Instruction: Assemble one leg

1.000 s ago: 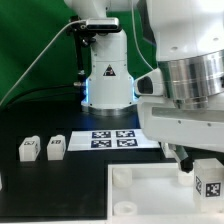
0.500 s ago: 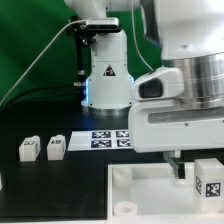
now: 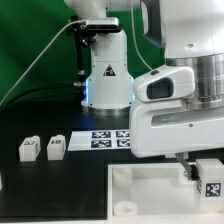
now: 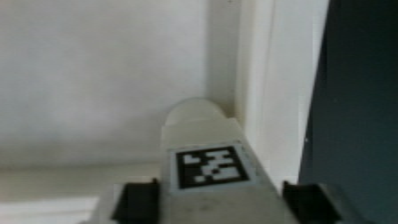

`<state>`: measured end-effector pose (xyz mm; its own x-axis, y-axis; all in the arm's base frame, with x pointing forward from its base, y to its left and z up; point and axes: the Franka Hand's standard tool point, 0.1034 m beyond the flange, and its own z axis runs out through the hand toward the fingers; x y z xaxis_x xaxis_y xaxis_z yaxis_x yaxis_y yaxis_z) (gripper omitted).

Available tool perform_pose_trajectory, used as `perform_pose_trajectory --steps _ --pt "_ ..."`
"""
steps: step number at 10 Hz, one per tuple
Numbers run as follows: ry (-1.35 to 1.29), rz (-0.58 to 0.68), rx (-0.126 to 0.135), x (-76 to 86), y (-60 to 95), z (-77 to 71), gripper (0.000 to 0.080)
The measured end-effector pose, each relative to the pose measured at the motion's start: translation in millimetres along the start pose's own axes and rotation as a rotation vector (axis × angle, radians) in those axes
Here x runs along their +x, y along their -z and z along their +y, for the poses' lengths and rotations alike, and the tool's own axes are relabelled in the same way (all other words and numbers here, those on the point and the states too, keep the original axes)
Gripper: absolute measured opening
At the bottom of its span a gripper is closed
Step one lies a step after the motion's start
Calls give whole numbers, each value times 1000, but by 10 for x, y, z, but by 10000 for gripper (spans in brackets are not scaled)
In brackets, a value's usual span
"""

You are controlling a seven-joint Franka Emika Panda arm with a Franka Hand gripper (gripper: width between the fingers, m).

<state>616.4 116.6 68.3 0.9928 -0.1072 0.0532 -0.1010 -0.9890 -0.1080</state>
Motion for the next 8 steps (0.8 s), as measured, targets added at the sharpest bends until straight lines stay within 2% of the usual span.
perform_pose_trajectory --steps 1,2,3,5,8 --pt "-97 0 1 1 0 3 294" --pt "-164 0 3 3 1 5 294" --pt "-359 -3 17 25 13 11 294" --pt "-884 -18 40 29 9 -19 294" --pt "-1371 -50 103 47 -7 -43 294"
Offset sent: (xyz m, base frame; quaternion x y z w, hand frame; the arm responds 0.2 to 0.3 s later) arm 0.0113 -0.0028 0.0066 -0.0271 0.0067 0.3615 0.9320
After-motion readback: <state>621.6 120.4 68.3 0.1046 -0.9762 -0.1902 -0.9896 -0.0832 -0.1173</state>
